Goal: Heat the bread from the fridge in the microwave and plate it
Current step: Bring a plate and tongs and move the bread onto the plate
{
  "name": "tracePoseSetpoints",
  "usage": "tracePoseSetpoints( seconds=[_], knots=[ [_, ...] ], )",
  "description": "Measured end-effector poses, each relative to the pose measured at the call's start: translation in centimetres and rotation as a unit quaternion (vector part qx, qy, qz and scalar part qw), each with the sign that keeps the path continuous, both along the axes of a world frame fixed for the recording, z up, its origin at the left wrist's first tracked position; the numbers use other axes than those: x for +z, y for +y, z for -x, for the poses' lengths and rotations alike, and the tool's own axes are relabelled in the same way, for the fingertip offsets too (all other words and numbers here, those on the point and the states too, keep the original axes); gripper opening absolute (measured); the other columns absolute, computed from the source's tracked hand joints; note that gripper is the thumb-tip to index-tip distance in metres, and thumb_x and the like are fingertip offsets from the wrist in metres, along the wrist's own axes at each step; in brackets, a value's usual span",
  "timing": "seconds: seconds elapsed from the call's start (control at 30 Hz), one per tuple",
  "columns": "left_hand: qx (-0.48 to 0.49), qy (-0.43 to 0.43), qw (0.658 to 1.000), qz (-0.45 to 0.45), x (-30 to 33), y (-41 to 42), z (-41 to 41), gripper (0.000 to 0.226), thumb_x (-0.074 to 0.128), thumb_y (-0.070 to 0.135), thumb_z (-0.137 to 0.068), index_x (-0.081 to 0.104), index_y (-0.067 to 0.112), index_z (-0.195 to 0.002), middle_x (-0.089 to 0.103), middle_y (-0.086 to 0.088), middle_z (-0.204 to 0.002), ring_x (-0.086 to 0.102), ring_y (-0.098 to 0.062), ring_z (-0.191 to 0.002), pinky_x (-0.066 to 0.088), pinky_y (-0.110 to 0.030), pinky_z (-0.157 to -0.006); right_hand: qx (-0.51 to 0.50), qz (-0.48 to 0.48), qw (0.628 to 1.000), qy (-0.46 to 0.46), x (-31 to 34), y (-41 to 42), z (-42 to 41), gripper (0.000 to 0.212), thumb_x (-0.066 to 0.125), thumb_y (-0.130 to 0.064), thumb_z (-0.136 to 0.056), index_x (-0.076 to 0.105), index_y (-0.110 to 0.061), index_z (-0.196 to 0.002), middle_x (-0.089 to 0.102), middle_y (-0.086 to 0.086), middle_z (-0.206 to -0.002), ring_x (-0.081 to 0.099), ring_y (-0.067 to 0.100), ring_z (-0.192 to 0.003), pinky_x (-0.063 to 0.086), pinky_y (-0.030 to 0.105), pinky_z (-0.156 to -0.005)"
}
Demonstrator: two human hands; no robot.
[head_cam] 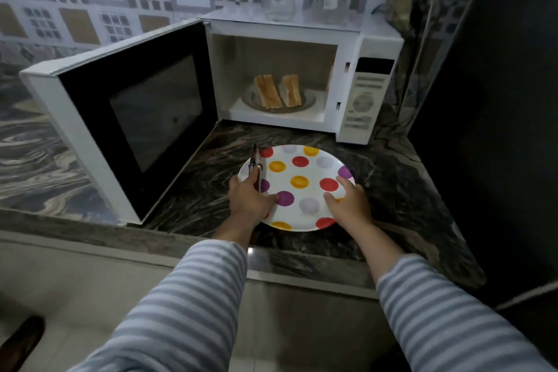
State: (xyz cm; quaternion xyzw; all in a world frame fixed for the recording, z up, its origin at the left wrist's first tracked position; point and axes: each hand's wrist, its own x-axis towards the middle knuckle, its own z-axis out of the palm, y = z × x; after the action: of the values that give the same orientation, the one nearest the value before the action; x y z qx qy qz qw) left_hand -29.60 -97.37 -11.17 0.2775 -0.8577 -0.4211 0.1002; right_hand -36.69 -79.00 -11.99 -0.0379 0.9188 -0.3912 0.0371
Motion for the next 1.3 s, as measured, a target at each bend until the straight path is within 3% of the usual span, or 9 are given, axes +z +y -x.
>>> tracePoseSetpoints(
  seconds=[0.33, 0.6, 0.73, 0.83, 0.9, 0.97, 1.1, 1.2, 1.3],
  knots=[
    [0.002, -0.132, 0.983, 0.128, -1.2, -1.3, 5.7, 0.091, 0.058, 0.060, -0.083, 0.004, 0.036, -0.152, 0.001, -0.019, -0.157, 0.006, -0.035, -0.145, 0.004, -0.045, -0.119, 0.056, -0.182, 0.982, -0.007, -0.9, -2.5, 5.9, 0.052, 0.035, -0.045, -0.098, 0.028, -0.034, -0.148, -0.001, 0.006, -0.162, 0.006, 0.022, -0.149, -0.006, 0.047, -0.119],
    [0.005, -0.142, 0.987, 0.076, -0.6, -1.5, 6.8, 0.077, 0.038, 0.064, -0.091, 0.002, 0.036, -0.153, -0.019, -0.015, -0.159, -0.014, -0.030, -0.147, -0.010, -0.046, -0.117, 0.085, -0.232, 0.969, 0.002, -0.9, -3.4, 8.2, 0.052, 0.032, -0.049, -0.098, 0.024, -0.040, -0.149, -0.002, 0.001, -0.162, -0.006, 0.019, -0.149, -0.007, 0.052, -0.118],
    [0.016, -0.136, 0.990, 0.040, -0.1, -1.3, 7.0, 0.068, 0.022, 0.066, -0.093, 0.001, 0.040, -0.152, -0.018, -0.012, -0.160, -0.013, -0.029, -0.148, -0.011, -0.047, -0.117, 0.096, -0.231, 0.968, -0.004, -0.6, -3.4, 8.4, 0.052, 0.032, -0.048, -0.098, 0.025, -0.039, -0.149, -0.001, 0.002, -0.162, -0.006, 0.021, -0.149, -0.007, 0.053, -0.118],
    [0.023, -0.091, 0.995, 0.031, -0.1, -2.1, 6.7, 0.063, 0.012, 0.063, -0.095, -0.009, 0.041, -0.150, -0.001, -0.010, -0.162, 0.002, -0.028, -0.149, -0.002, -0.048, -0.118, 0.095, -0.251, 0.963, 0.008, 0.2, -3.9, 8.4, 0.047, 0.036, -0.039, -0.098, 0.033, -0.035, -0.145, -0.001, 0.007, -0.162, -0.009, 0.027, -0.148, -0.008, 0.056, -0.117],
    [0.010, -0.052, 0.997, 0.056, -0.3, -3.6, 5.8, 0.063, 0.013, 0.057, -0.098, -0.013, 0.034, -0.151, 0.019, -0.007, -0.160, 0.021, -0.028, -0.145, 0.013, -0.047, -0.117, 0.094, -0.283, 0.952, 0.077, 0.8, -4.9, 7.9, 0.042, 0.037, -0.032, -0.098, 0.044, -0.030, -0.140, 0.010, 0.008, -0.160, -0.002, 0.030, -0.148, -0.005, 0.054, -0.116],
    [-0.023, -0.054, 0.991, 0.117, -1.0, -5.3, 4.4, 0.062, 0.018, 0.047, -0.102, -0.008, 0.023, -0.153, 0.029, -0.008, -0.156, 0.030, -0.027, -0.141, 0.021, -0.043, -0.115, 0.119, -0.249, 0.952, 0.132, 1.5, -6.6, 6.9, 0.040, 0.040, -0.029, -0.098, 0.051, -0.025, -0.136, 0.034, 0.007, -0.151, 0.023, 0.028, -0.141, 0.013, 0.046, -0.117],
    [-0.073, -0.085, 0.956, 0.272, -3.1, -7.1, 2.2, 0.057, 0.021, 0.039, -0.103, 0.009, 0.020, -0.154, 0.021, 0.000, -0.160, 0.014, -0.013, -0.147, 0.007, -0.036, -0.119, 0.186, -0.084, 0.978, 0.033, 2.2, -11.0, 4.0, 0.039, 0.047, -0.029, -0.096, 0.053, -0.020, -0.133, 0.062, 0.008, -0.123, 0.056, 0.027, -0.113, 0.047, 0.036, -0.095],
    [-0.074, -0.084, 0.948, 0.298, -3.6, -7.2, 2.1, 0.057, 0.016, 0.043, -0.101, 0.013, 0.024, -0.154, 0.019, 0.005, -0.160, 0.010, -0.008, -0.147, 0.004, -0.034, -0.119, 0.155, 0.020, 0.987, -0.045, 2.2, -13.3, 2.5, 0.033, 0.049, -0.033, -0.096, 0.054, -0.020, -0.125, 0.066, 0.007, -0.115, 0.062, 0.026, -0.102, 0.052, 0.038, -0.088],
    [-0.071, -0.091, 0.948, 0.297, -3.3, -7.1, 2.2, 0.055, 0.019, 0.040, -0.103, 0.012, 0.024, -0.154, 0.017, 0.007, -0.160, 0.007, -0.006, -0.147, 0.002, -0.034, -0.119, 0.143, 0.024, 0.989, -0.020, 2.1, -14.2, 1.4, 0.036, 0.056, -0.035, -0.092, 0.052, -0.016, -0.123, 0.066, 0.005, -0.114, 0.062, 0.025, -0.103, 0.047, 0.028, -0.081]
  ],
)
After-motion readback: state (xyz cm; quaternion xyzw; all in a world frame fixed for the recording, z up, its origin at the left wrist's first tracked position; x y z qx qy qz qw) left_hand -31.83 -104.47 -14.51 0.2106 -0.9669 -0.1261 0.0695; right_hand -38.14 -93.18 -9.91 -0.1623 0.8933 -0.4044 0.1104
